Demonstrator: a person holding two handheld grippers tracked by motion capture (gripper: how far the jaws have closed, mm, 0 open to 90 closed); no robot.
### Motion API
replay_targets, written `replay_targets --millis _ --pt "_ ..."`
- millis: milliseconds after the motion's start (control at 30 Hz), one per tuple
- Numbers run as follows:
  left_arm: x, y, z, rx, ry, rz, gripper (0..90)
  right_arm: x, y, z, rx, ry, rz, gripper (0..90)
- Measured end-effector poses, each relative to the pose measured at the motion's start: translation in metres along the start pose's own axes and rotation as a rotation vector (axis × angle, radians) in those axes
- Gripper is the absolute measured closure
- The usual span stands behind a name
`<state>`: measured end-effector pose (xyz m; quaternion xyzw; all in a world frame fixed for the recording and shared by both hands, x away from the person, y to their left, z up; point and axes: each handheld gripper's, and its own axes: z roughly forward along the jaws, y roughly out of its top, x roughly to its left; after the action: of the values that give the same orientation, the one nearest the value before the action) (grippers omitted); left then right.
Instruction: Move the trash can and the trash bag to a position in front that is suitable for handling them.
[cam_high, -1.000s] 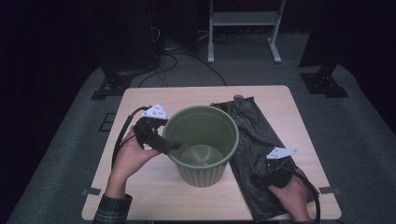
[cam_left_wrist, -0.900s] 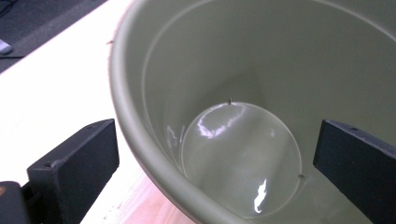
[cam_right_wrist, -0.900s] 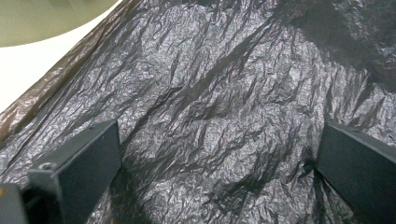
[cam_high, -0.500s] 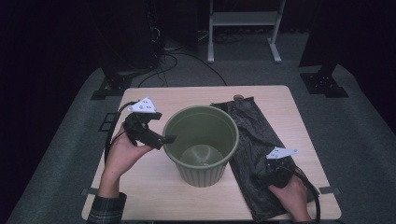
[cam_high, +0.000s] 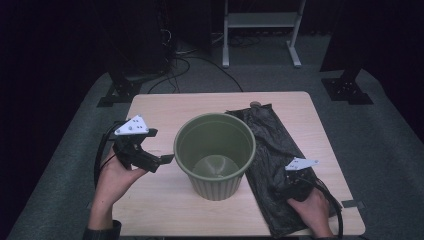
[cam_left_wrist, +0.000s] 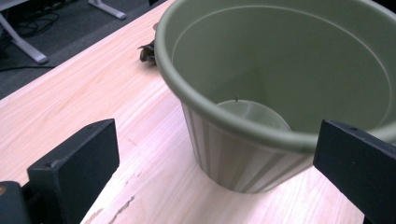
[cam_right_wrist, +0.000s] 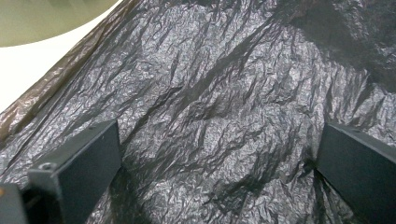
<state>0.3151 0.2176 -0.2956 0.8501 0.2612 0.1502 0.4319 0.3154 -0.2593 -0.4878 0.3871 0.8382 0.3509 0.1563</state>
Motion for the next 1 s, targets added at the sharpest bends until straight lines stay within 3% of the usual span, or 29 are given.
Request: replay_targets --millis 433,1000 --pt "-0.015 -0.036 -0.002 -0.011 0.041 -0.015 0.0 0.0 0.0 0.0 0.0 -0.001 0.0 0.0" --pt "-0.025 -0.091 0.036 -0.013 0.046 -0.049 0.0 0.001 -0.001 -0.001 0.0 -0.02 0.018 0.0"
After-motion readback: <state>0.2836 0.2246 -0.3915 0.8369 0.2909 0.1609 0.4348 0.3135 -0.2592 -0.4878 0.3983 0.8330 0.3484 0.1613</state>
